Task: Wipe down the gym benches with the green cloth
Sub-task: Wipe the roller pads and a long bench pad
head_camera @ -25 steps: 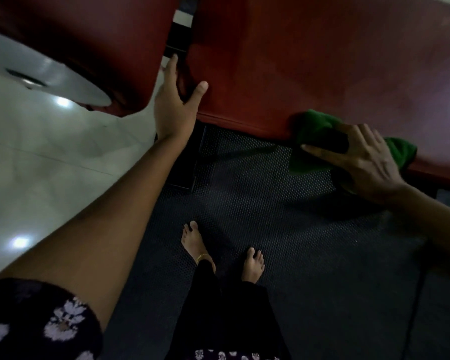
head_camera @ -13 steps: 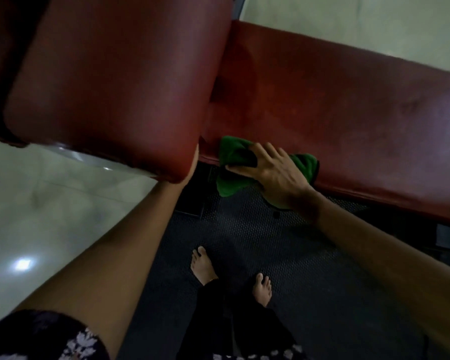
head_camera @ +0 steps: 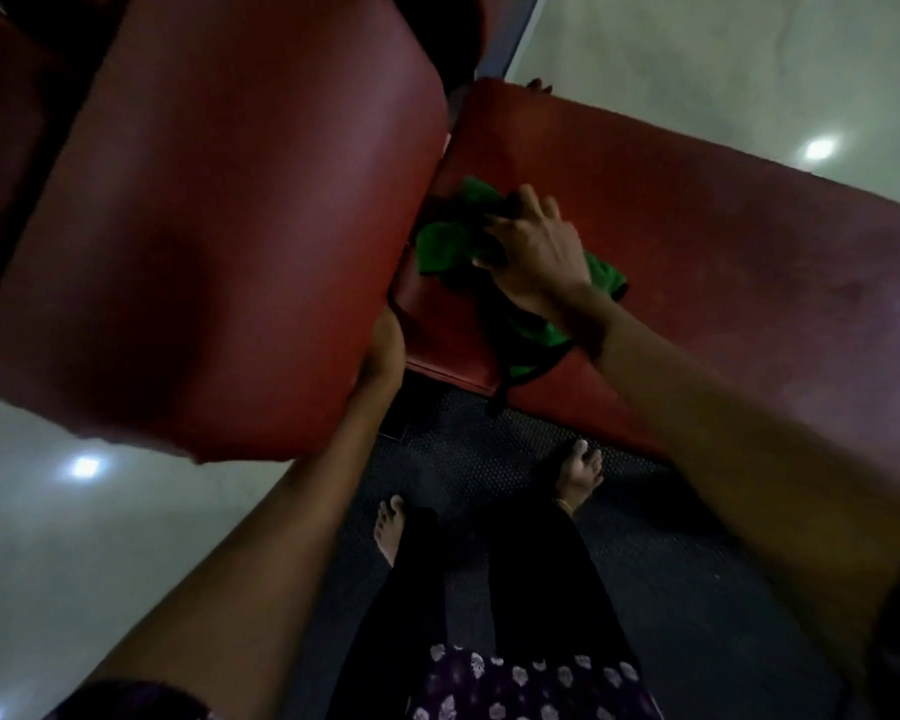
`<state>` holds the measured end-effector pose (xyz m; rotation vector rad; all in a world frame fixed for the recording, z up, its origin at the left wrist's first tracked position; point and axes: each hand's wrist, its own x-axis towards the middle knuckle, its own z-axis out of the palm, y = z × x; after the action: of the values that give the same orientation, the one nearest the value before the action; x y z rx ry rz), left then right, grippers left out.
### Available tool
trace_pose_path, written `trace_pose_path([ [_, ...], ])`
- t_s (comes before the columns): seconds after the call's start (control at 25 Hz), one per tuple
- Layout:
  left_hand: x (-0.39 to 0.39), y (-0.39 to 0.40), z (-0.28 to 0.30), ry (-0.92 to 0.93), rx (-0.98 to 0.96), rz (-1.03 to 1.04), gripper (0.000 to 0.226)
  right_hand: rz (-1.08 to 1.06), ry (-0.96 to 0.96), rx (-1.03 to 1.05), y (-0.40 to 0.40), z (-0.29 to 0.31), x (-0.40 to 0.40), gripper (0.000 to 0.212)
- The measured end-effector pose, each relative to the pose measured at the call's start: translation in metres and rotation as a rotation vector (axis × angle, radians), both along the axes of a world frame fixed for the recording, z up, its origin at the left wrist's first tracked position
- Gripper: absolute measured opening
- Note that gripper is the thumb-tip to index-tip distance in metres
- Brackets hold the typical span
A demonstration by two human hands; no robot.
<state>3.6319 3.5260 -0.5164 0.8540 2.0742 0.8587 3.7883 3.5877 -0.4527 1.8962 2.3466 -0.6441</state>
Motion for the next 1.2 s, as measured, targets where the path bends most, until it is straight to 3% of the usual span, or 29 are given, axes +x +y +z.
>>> trace_pose_path([
  [0.2,0.037,0.011,-0.001,0.228,0.076,0.118,0.036,0.306,0.022,0.068,-0.002,-0.005,0.019,0.054],
  [0.32,0.060,0.020,0.002,0.498,-0.021,0.023,0.043,0.034,0.015,0.083,0.076,-0.010,0.048,0.048],
  [0.4,0.063,0.019,0.000,0.604,-0.084,-0.046,0.055,-0.079,-0.003,0.101,0.084,-0.012,0.042,0.051],
  [0.6,0.065,0.023,0.001,0.672,-0.123,-0.096,0.061,0.473,0.056,0.102,0.074,-0.010,0.050,0.049],
  [0.68,0.066,0.023,-0.001,0.662,-0.132,-0.113,0.059,0.334,0.041,0.137,0.104,-0.019,0.065,0.046],
  [0.76,0.069,0.018,-0.002,0.674,-0.135,-0.144,0.056,-0.051,0.050,0.106,0.114,-0.022,0.069,0.047],
  [0.8,0.069,0.016,-0.002,0.685,-0.138,-0.160,0.055,-0.144,0.022,0.088,0.107,-0.021,0.063,0.049],
  [0.84,0.067,0.015,-0.001,0.689,-0.139,-0.175,0.053,-0.123,-0.006,0.073,0.097,-0.019,0.054,0.050],
  [0.96,0.063,0.019,0.009,0.679,-0.107,-0.147,0.044,0.226,0.045,0.050,0.081,-0.011,0.055,0.053],
  [1.0,0.064,0.024,0.014,0.681,-0.068,-0.128,0.041,0.218,0.047,0.047,0.088,-0.010,0.069,0.054],
  [1.12,0.084,0.054,0.026,0.652,0.114,-0.204,0.041,-0.244,0.073,-0.006,0.101,-0.014,0.110,0.052],
  [1.2,0.101,0.087,0.027,0.628,0.236,-0.341,0.042,-0.407,0.044,-0.076,0.099,-0.008,0.110,0.050],
])
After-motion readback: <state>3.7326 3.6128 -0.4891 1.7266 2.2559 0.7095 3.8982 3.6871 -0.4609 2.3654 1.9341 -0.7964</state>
